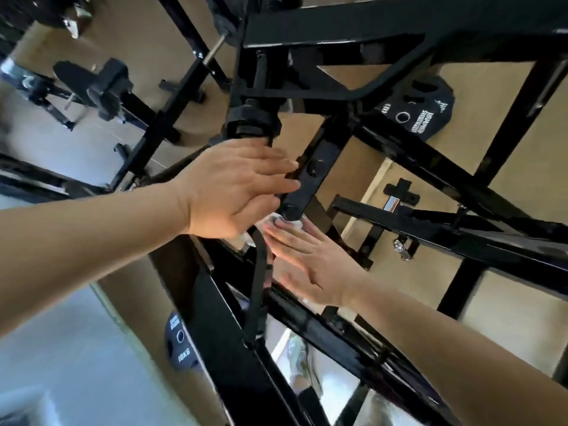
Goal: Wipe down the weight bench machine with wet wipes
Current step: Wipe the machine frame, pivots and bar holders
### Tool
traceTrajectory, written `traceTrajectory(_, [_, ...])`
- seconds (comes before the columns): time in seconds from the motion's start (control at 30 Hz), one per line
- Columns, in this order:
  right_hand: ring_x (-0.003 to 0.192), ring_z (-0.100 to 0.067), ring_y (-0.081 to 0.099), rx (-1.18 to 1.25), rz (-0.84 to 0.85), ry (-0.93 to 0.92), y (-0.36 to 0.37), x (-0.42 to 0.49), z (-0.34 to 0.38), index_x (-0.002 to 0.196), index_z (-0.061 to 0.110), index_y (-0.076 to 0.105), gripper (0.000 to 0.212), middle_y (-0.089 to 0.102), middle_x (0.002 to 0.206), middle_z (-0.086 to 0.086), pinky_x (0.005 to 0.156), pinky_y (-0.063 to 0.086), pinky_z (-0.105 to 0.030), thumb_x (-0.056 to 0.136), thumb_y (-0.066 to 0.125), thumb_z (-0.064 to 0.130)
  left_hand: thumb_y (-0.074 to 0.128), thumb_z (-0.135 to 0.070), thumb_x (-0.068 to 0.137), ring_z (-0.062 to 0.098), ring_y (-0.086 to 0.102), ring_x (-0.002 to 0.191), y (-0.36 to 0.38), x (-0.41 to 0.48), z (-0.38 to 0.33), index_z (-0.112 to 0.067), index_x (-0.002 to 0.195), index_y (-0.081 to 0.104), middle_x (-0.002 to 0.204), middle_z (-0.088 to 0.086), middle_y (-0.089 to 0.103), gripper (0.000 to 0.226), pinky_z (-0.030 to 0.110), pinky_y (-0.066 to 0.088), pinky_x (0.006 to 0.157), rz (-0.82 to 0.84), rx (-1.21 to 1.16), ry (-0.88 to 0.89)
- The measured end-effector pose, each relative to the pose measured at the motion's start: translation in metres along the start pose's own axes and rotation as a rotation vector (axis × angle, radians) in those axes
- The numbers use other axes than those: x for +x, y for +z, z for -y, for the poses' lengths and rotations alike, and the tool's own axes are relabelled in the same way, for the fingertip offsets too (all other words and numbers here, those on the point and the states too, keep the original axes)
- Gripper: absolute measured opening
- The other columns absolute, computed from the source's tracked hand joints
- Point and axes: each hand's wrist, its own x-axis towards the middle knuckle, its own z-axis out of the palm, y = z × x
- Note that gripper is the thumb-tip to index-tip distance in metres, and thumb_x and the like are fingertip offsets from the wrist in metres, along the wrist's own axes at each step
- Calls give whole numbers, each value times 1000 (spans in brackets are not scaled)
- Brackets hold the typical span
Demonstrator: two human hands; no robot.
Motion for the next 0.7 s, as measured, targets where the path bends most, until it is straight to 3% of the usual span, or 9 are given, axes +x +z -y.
traceTrajectory(0.17, [160, -19, -8, -135, -11, -105, 22, 1, 0, 165, 13, 15, 75, -1, 174, -1, 129, 6, -54, 106, 34, 56, 26, -38, 103, 23, 36, 150, -2, 1, -6, -25, 140, 63, 151, 2, 55, 54, 48, 16, 127, 55, 60, -53])
traceTrajectory(0.27, [160, -20, -7, -228, -2, -187, 25, 4, -7, 166, 19, 16, 73, -1, 174, 0, 129, 4, -53, 107, 28, 60, 27, -37, 102, 24, 40, 148, -5, 3, -11, -27, 136, 66, 149, 1, 58, 53, 50, 11, 128, 64, 72, -98])
traceTrajectory(0.4, [160, -15, -2, -338, -49, -132, 19, -3, -29, 166, 21, 6, 75, -4, 174, 1, 128, 9, -54, 105, 15, 64, 28, -40, 102, 21, 43, 145, -2, -2, -11, -30, 134, 68, 146, -2, 60, 52, 51, 11, 128, 46, 92, -147])
traceTrajectory(0.57, [161, -25, 2, -179, -56, -109, 41, -6, -12, 165, 13, 12, 82, -1, 174, -6, 128, 7, -57, 102, 23, 65, 28, -47, 100, 17, 32, 151, -2, 3, -15, -41, 140, 60, 155, -8, 50, 52, 49, 1, 128, 161, 131, -178])
traceTrajectory(0.7, [160, -19, -1, -262, -32, -112, 33, -12, -23, 166, 18, 9, 78, -3, 174, -2, 129, 8, -55, 104, 19, 65, 27, -53, 99, 15, 34, 149, -1, 2, -18, -42, 136, 62, 152, -10, 53, 52, 49, 3, 128, 134, 75, -206])
